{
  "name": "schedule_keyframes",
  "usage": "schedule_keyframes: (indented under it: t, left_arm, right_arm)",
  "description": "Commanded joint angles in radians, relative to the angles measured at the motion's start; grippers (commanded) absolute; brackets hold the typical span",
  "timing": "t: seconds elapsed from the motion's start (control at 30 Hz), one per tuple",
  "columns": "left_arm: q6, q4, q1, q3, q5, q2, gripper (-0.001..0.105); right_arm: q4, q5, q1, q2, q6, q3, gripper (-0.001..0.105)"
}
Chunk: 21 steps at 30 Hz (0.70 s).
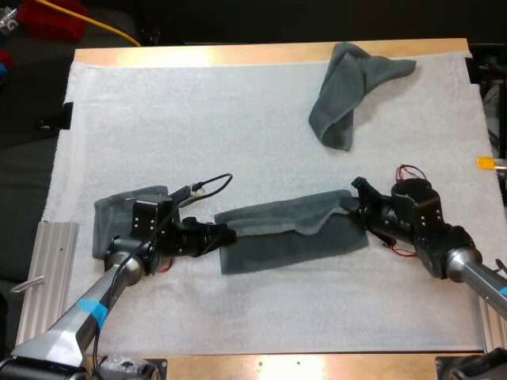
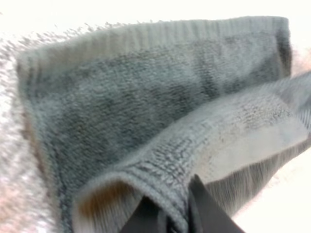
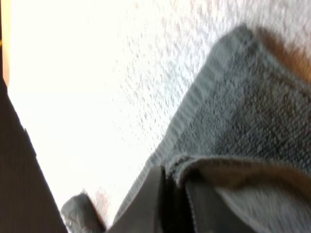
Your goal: Pick towel from pile, fold and stack
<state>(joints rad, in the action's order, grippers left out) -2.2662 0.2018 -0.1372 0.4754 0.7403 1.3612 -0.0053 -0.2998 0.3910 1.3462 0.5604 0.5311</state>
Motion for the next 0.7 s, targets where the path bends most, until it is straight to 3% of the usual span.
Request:
schedule_keyframes:
  t: [0.0,0.17,0.3,0.4,0.5,0.53,0.6,0.67]
  left_arm:
    - [0.012,-0.013,0.001,0.007,-0.025,0.002,0.0]
    - [0.024,-0.051,0.001,0.007,-0.037,0.002,0.0]
    - [0.024,-0.049,0.001,0.007,-0.029,0.002,0.001]
    - [0.024,-0.049,0.001,0.007,0.005,0.002,0.015]
    - [0.024,-0.05,0.001,0.007,0.043,0.002,0.041]
    - [0.021,-0.05,0.001,0.011,0.056,0.002,0.055]
    - [0.019,-0.05,0.001,0.017,0.086,0.002,0.073]
    - [0.015,-0.05,0.001,0.03,0.13,0.002,0.07]
  right_arm:
    - [-0.007,0.017,-0.004,-0.002,-0.002,0.005,0.0]
    - [-0.015,0.04,-0.004,-0.002,-0.002,0.003,0.004]
    - [-0.022,0.041,-0.004,-0.002,-0.002,0.003,0.014]
    - [-0.042,0.041,-0.004,-0.002,0.002,0.003,0.028]
    - [-0.098,0.026,-0.004,-0.002,0.007,0.003,0.047]
    - [-0.139,0.021,-0.004,-0.002,0.024,0.003,0.055]
    - [-0.213,0.004,-0.004,-0.002,0.065,0.003,0.062]
    - [-0.285,-0.018,-0.004,-0.002,0.101,0.003,0.065]
